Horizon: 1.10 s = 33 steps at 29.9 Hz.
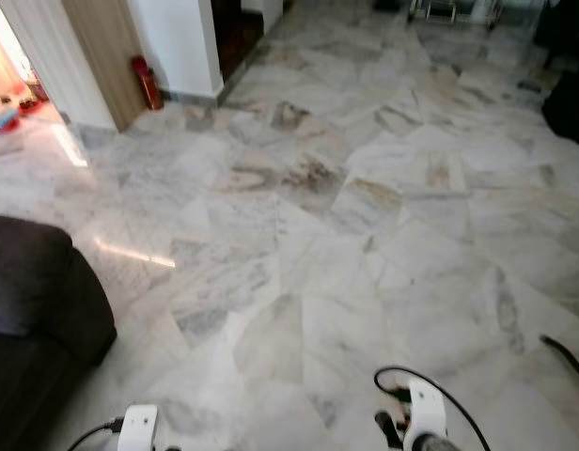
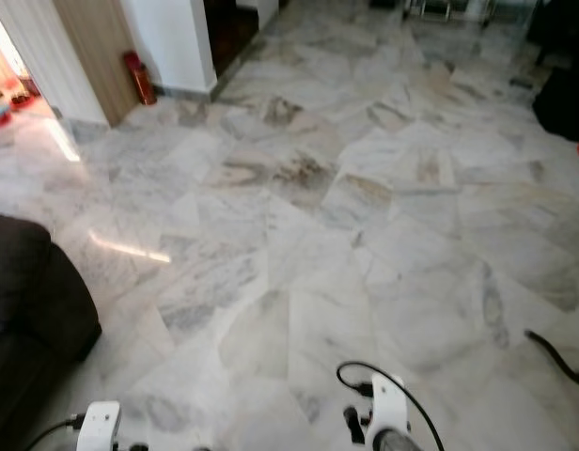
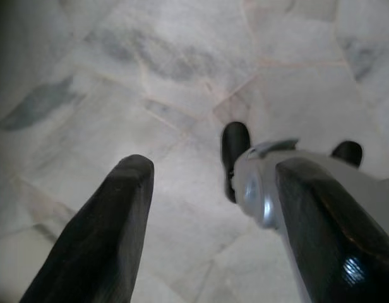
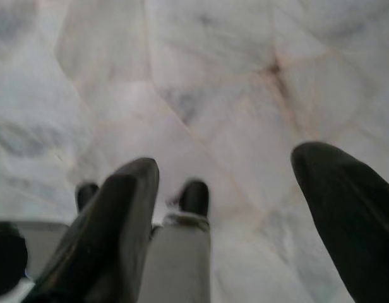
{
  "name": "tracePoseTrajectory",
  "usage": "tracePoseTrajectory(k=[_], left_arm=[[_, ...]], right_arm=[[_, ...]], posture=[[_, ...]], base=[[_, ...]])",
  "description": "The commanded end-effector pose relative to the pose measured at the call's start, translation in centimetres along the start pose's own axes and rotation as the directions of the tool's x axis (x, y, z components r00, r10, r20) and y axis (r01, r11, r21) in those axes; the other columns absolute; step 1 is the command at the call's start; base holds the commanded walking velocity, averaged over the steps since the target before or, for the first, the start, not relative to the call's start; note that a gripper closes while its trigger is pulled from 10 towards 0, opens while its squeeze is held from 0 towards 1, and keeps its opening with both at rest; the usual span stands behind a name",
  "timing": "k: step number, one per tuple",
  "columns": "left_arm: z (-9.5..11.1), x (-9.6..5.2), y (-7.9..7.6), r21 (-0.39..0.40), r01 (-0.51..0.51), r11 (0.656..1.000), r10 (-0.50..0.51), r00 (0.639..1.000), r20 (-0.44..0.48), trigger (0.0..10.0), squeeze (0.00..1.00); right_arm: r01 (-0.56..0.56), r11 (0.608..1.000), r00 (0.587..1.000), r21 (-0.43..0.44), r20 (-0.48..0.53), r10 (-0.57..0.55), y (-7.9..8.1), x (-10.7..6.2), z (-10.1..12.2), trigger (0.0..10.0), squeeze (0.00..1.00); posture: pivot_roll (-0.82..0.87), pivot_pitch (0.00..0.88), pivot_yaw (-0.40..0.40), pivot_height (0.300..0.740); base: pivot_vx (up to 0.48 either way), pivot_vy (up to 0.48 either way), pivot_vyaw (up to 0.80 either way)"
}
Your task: Move the pillow to the sofa from floor
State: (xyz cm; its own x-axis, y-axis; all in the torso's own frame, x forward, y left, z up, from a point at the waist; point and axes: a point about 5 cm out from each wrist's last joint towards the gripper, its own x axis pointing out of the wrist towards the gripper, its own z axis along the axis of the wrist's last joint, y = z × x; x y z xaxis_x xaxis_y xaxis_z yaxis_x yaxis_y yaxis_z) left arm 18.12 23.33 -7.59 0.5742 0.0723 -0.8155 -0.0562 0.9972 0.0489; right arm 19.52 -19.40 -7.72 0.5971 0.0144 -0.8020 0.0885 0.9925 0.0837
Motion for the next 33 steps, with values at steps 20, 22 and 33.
tracePoseTrajectory(k=[20,22,33], left_arm=[[-0.98,-0.21,0.43,-0.007,-0.01,1.0,0.01,0.999,-0.037,10.0,0.0],[-0.96,-0.21,0.44,-0.007,-0.01,1.0,0.01,0.999,-0.037,10.0,0.0],[-0.97,-0.2,0.39,-0.007,-0.013,1.0,0.013,0.999,-0.036,10.0,0.0]], right_arm=[[-0.011,1.0,1.0,0.01,-0.007,0.011,0.53,0.05,-0.26,10.0,0.0],[-0.009,1.0,1.0,0.011,-0.005,0.009,0.53,0.05,-0.24,10.0,0.0],[-0.005,1.0,1.0,0.009,-0.004,0.005,0.43,0.04,-0.21,10.0,0.0]], posture=[[0.05,0.111,-0.015,0.74],[0.05,0.112,-0.015,0.74],[0.05,0.116,-0.019,0.74]], base=[[-0.321,0.0,0.0],[-0.319,0.0,0.0],[-0.23,0.0,0.0]])
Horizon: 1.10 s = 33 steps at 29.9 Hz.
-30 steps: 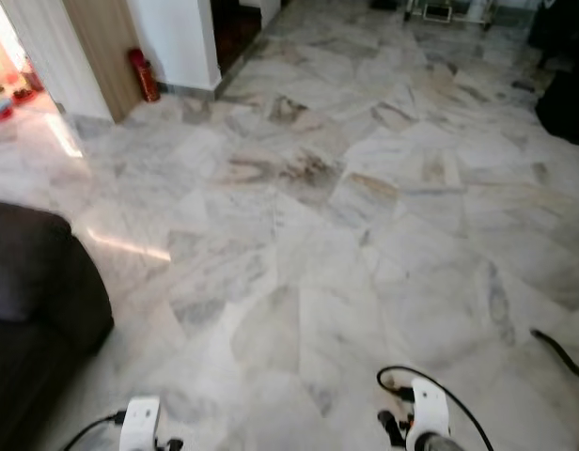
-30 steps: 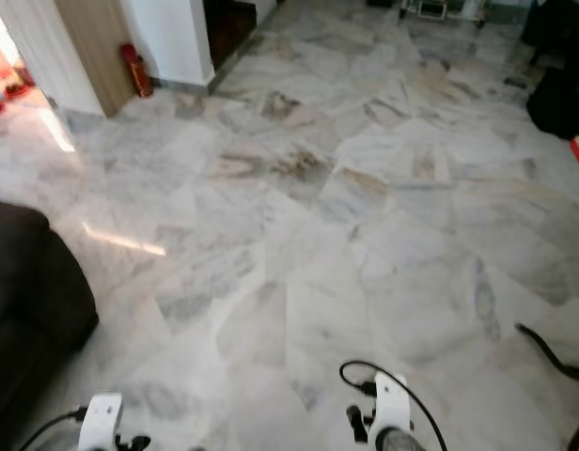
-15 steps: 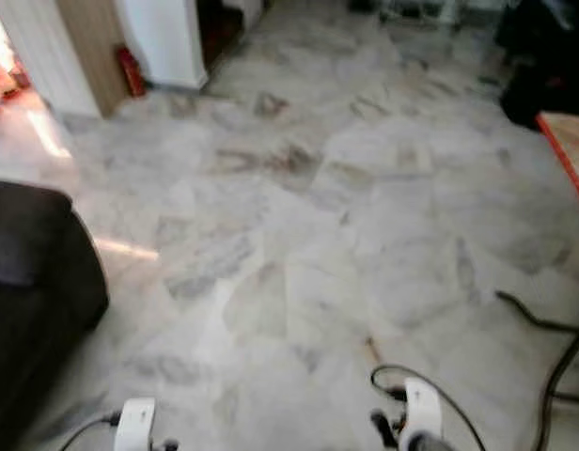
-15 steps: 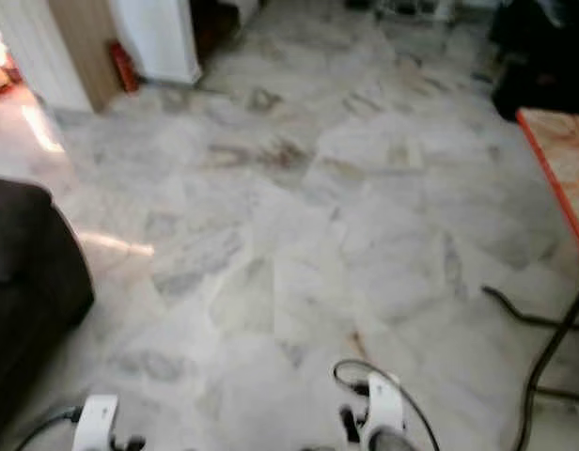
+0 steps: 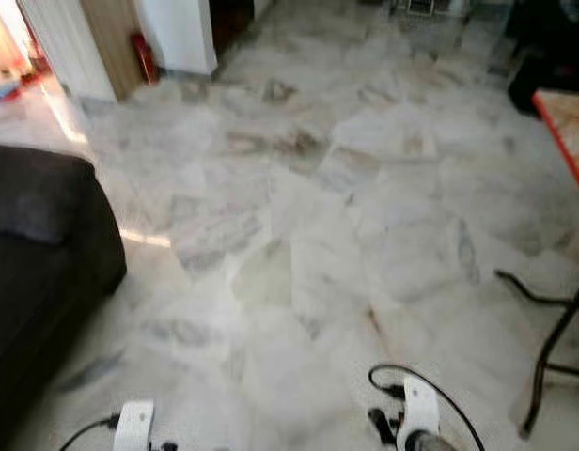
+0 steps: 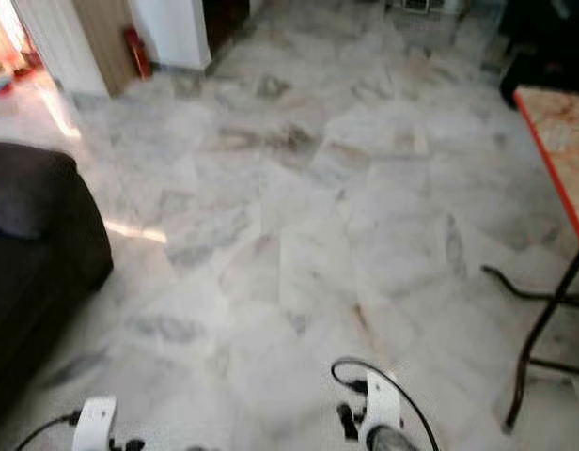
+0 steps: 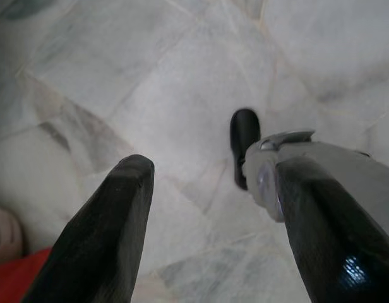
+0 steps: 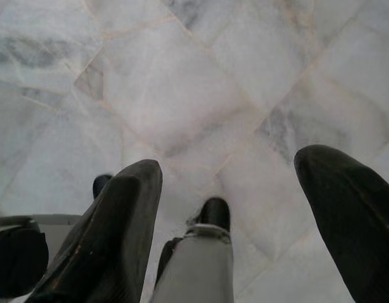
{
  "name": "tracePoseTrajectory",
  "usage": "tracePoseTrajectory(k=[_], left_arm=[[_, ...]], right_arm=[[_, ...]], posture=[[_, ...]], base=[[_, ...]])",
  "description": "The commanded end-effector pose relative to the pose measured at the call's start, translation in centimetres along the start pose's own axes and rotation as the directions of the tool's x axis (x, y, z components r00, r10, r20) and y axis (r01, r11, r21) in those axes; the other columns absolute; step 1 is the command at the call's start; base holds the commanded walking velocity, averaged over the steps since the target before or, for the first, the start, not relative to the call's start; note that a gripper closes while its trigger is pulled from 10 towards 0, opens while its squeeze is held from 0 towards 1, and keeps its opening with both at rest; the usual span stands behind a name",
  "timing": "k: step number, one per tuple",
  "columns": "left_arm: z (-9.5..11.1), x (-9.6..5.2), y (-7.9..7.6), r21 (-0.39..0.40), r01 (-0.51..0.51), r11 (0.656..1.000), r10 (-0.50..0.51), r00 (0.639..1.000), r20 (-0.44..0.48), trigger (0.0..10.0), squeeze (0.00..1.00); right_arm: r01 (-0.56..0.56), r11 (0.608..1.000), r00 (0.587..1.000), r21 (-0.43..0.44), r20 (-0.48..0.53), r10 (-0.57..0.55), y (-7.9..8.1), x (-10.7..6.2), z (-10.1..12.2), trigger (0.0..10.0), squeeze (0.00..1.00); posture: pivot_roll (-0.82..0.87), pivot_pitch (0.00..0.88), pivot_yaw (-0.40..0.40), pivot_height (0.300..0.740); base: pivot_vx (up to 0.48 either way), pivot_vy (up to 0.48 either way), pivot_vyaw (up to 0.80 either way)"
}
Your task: Move the pillow to the sofa from floor
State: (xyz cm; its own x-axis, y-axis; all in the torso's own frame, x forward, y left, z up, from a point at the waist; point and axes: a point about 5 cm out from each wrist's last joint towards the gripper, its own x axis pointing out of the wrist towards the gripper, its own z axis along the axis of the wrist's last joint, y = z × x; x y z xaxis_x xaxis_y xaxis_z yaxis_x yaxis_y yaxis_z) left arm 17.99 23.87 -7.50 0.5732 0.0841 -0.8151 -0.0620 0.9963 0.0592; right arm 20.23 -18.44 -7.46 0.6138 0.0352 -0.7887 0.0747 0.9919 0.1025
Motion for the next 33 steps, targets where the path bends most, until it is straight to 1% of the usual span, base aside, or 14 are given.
tracePoseTrajectory(k=[1,7,10,18,33], left_arm=[[-0.92,-0.09,-0.15,-0.008,-0.002,1.0,0.002,0.999,-0.036,10.0,0.0],[-0.85,-0.09,-0.09,-0.008,-0.005,1.0,0.005,0.999,-0.036,10.0,0.0],[-0.83,-0.09,-0.08,-0.009,-0.006,1.0,0.006,0.999,-0.035,10.0,0.0],[-0.74,-0.07,-0.09,-0.009,-0.004,1.0,0.004,0.999,-0.033,10.0,0.0],[-0.8,-0.07,-0.12,-0.01,-0.006,1.0,0.005,0.999,-0.034,10.0,0.0]], right_arm=[[0.019,1.0,1.0,0.01,-0.022,-0.018,-0.61,-0.23,-0.81,10.0,0.0],[0.018,1.0,1.0,0.004,-0.018,-0.018,-0.54,-0.2,-0.7,10.0,0.0],[0.017,1.0,1.0,-0.013,-0.006,-0.017,-0.53,-0.19,-0.55,10.0,0.0],[0.016,1.0,1.0,-0.003,-0.001,-0.016,-0.46,-0.17,-0.47,10.0,0.0],[0.011,1.0,1.0,-0.012,-0.006,-0.011,-0.47,-0.18,-0.52,10.0,0.0]], posture=[[0.05,0.116,-0.019,0.74],[0.05,0.114,-0.018,0.74],[0.05,0.112,-0.017,0.74],[0.05,0.108,-0.017,0.74],[0.05,0.1,-0.017,0.74]], base=[[0.0,0.0,0.0],[0.0,0.0,0.0],[0.0,0.0,0.19],[0.0,0.0,0.8],[0.0,0.0,0.8]])
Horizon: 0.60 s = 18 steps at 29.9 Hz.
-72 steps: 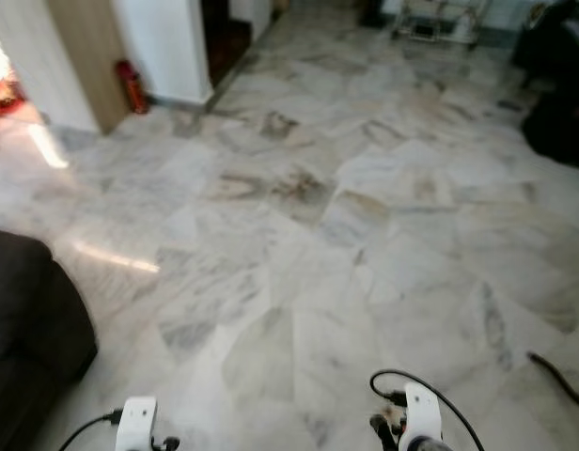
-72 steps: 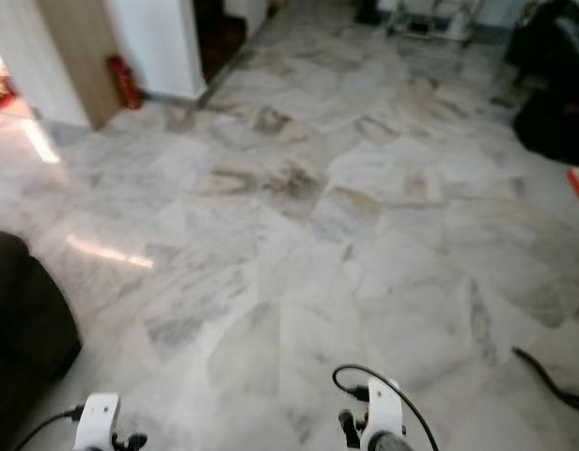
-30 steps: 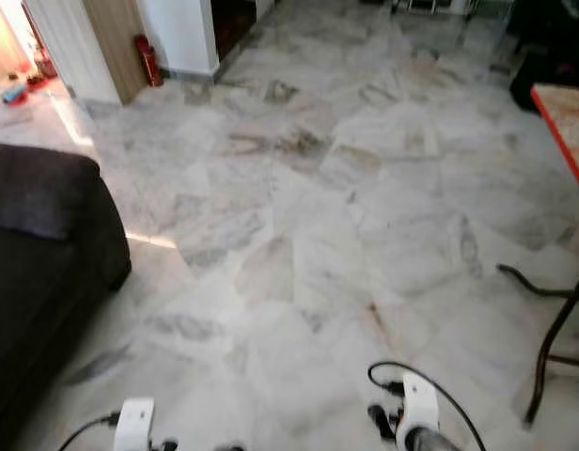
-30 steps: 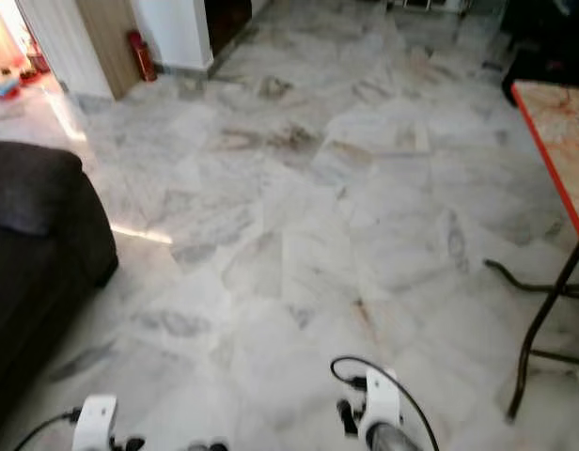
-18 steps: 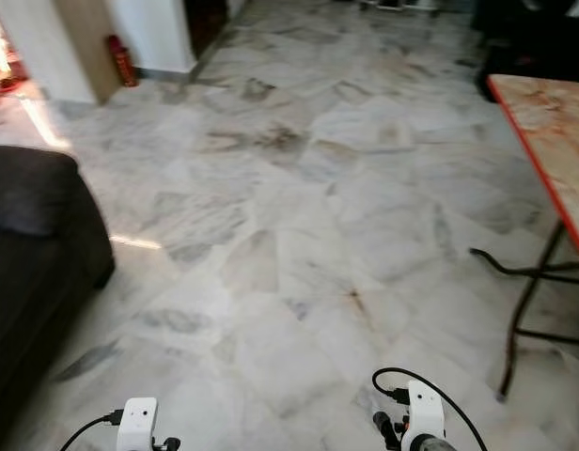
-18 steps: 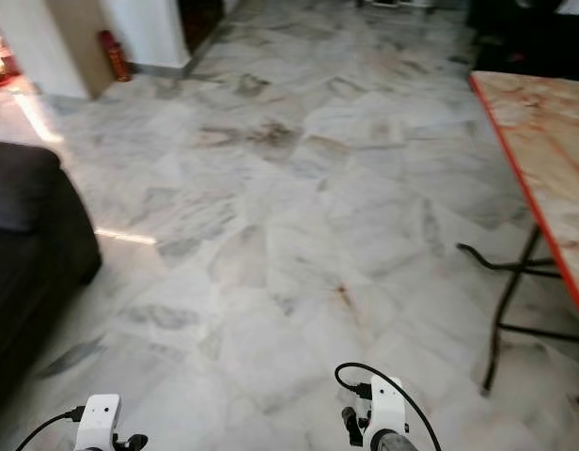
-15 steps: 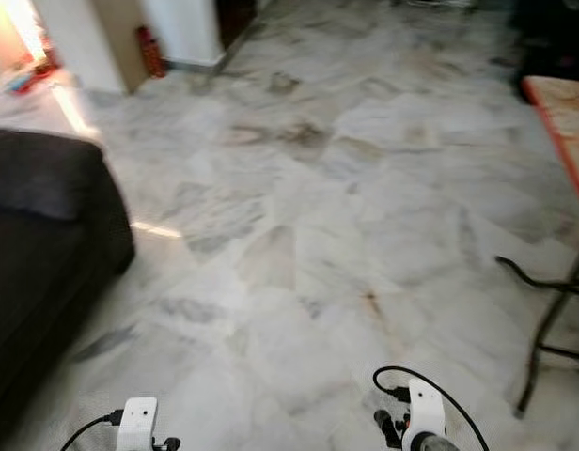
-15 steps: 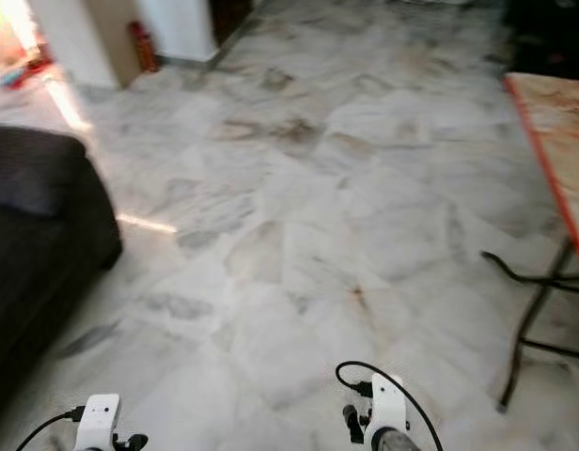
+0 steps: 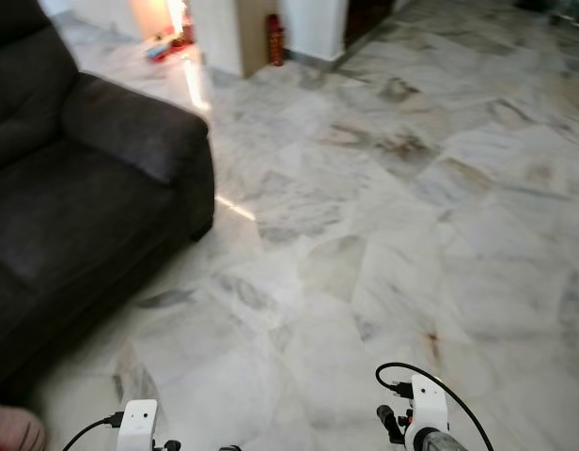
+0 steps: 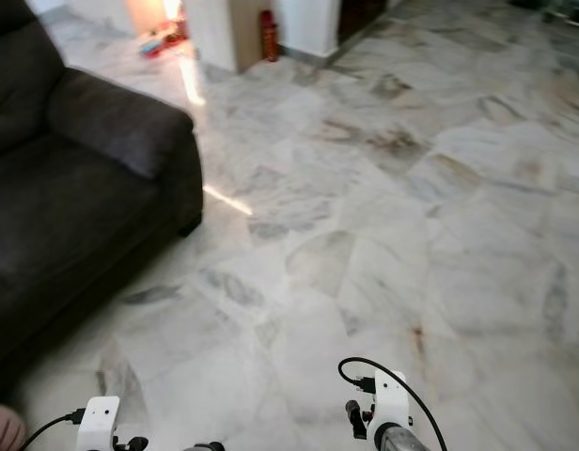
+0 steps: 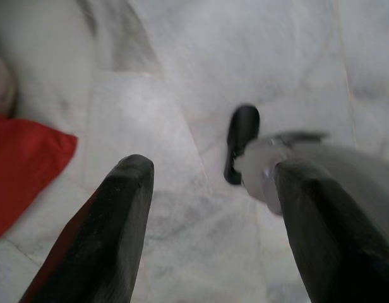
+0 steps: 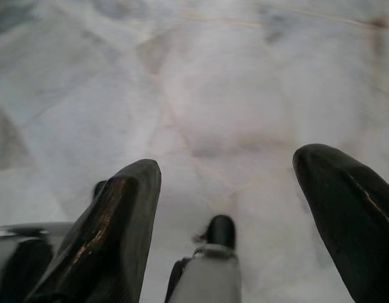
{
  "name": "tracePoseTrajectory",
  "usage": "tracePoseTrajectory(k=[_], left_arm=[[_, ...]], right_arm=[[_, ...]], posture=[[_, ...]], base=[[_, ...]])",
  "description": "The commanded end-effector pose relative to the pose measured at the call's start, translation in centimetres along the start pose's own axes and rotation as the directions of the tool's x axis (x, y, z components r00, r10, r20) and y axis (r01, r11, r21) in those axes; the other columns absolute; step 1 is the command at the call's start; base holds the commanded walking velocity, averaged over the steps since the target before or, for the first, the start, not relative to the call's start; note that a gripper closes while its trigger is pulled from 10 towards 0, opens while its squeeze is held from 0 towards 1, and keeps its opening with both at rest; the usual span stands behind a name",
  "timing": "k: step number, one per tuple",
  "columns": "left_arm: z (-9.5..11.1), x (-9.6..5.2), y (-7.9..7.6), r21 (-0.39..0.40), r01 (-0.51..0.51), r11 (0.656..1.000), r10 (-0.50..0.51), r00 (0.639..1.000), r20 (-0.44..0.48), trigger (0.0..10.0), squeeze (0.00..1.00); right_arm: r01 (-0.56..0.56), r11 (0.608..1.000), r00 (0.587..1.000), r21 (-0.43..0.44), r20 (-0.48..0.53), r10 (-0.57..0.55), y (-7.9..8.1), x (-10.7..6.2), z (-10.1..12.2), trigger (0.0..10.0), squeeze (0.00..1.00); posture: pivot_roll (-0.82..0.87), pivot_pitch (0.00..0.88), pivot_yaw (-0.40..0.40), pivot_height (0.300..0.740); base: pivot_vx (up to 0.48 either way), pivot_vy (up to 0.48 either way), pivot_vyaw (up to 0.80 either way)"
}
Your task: Move the pillow to the sofa from floor
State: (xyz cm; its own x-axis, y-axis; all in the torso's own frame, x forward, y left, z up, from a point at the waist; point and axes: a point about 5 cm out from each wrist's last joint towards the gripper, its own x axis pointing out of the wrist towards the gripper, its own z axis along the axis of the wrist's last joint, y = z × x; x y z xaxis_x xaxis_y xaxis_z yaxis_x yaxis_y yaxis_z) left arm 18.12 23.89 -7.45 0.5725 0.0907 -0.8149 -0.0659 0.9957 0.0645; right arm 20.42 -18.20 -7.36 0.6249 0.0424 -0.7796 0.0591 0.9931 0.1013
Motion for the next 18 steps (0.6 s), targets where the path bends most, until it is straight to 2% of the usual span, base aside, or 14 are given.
tracePoseTrajectory(k=[1,18], left_arm=[[-0.94,-0.11,-0.14,-0.009,0.003,1.0,-0.003,0.999,-0.034,10.0,0.0],[-0.96,-0.11,-0.08,-0.013,0.0,1.0,0.0,0.999,-0.036,10.0,0.0]], right_arm=[[0.018,1.0,1.0,0.0,-0.02,-0.018,-0.73,-0.24,-0.73,10.0,0.0],[0.015,1.0,1.0,-0.003,-0.022,-0.015,-0.7,-0.24,-0.73,10.0,0.0]], posture=[[0.05,0.1,-0.017,0.74],[0.05,0.113,-0.016,0.74]], base=[[0.0,0.0,0.8],[0.0,0.0,0.8]])
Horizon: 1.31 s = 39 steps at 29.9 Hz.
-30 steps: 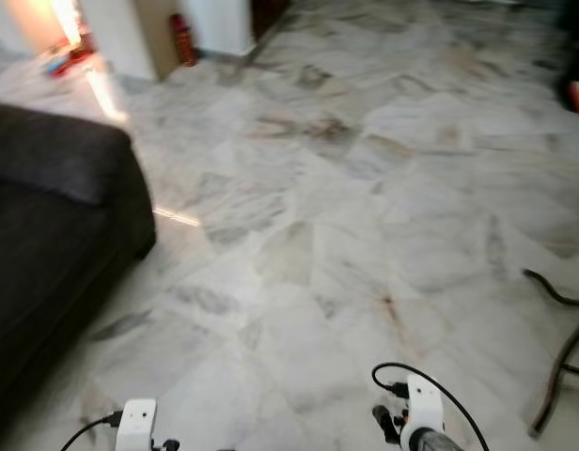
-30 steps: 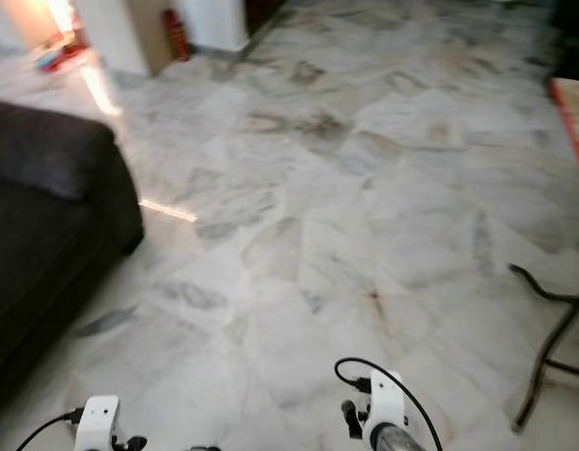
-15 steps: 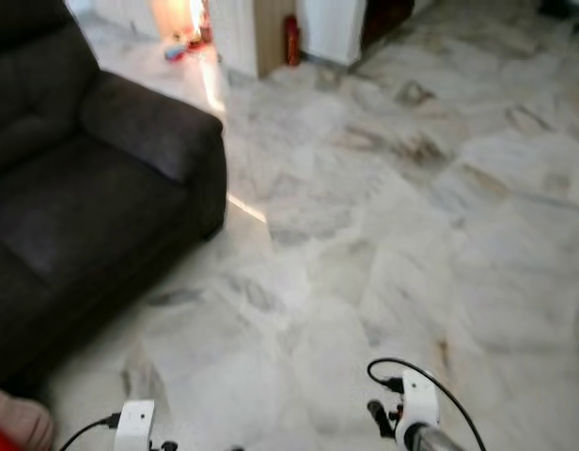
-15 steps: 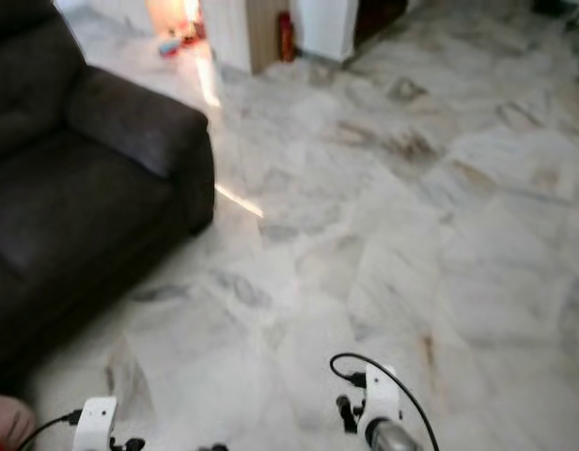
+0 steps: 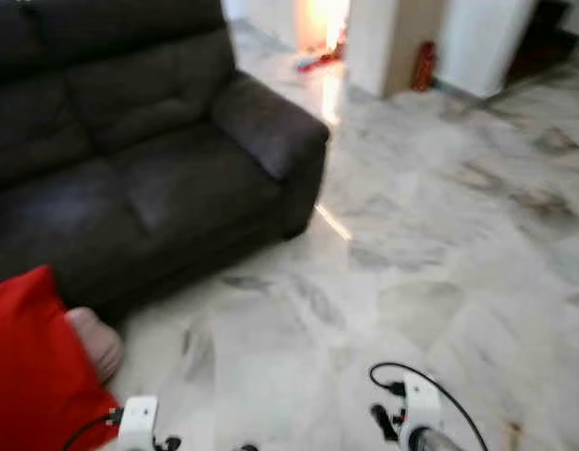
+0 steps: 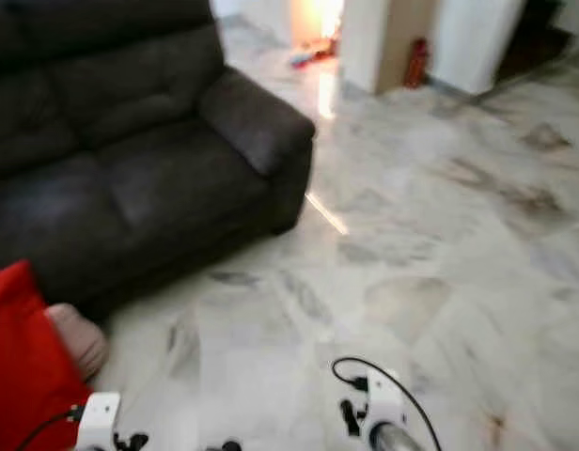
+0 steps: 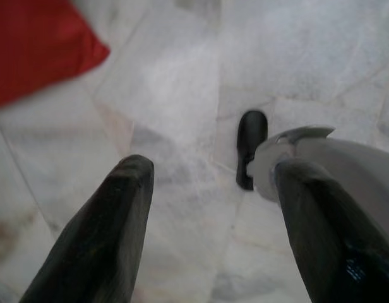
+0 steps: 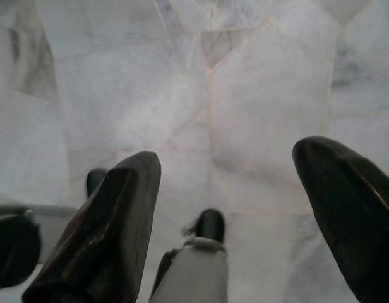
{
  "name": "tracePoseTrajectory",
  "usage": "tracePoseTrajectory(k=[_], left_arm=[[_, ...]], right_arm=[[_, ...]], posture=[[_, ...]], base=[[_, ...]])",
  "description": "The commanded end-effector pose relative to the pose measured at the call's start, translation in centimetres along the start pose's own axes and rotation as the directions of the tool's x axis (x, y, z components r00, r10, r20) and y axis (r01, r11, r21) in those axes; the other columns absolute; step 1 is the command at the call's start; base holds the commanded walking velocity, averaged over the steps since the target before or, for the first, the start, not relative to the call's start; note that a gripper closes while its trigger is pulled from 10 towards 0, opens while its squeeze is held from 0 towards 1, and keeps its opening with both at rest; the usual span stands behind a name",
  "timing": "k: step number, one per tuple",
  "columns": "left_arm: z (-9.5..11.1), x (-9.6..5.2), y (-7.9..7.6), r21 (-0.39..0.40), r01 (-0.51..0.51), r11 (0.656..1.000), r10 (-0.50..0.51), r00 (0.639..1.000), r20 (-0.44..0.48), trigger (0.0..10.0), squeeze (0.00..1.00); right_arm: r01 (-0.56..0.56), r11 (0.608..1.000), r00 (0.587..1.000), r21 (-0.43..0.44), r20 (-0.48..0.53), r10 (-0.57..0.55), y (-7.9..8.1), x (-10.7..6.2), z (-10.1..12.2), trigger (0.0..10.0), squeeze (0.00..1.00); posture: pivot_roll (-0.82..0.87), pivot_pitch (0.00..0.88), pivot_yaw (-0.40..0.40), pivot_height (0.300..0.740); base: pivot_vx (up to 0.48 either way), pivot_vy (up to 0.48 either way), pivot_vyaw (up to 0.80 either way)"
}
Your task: Move the pillow to the sofa from floor
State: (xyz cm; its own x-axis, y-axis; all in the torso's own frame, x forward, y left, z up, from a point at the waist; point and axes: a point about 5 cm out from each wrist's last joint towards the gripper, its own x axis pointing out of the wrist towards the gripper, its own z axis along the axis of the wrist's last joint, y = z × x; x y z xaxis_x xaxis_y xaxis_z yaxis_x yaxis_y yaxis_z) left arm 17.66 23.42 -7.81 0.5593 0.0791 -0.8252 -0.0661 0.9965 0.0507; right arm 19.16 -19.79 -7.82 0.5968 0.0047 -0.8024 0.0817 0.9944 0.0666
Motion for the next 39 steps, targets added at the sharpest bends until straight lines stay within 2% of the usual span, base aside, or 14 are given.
tracePoseTrajectory(k=[1,39], left_arm=[[-0.37,-0.09,0.37,-0.006,-0.012,1.0,0.012,1.0,-0.019,10.0,0.0],[-0.35,-0.06,0.32,-0.026,-0.026,0.999,0.026,1.0,-0.018,10.0,0.0]], right_arm=[[-0.027,1.0,1.0,0.0,0.009,0.027,1.01,0.21,0.39,10.0,0.0],[-0.026,1.0,1.0,-0.003,0.01,0.026,0.9,0.21,0.49,10.0,0.0]], posture=[[0.05,0.114,-0.016,0.74],[0.05,0.118,-0.02,0.74]], base=[[0.0,0.0,0.8],[0.0,0.0,0.8]])
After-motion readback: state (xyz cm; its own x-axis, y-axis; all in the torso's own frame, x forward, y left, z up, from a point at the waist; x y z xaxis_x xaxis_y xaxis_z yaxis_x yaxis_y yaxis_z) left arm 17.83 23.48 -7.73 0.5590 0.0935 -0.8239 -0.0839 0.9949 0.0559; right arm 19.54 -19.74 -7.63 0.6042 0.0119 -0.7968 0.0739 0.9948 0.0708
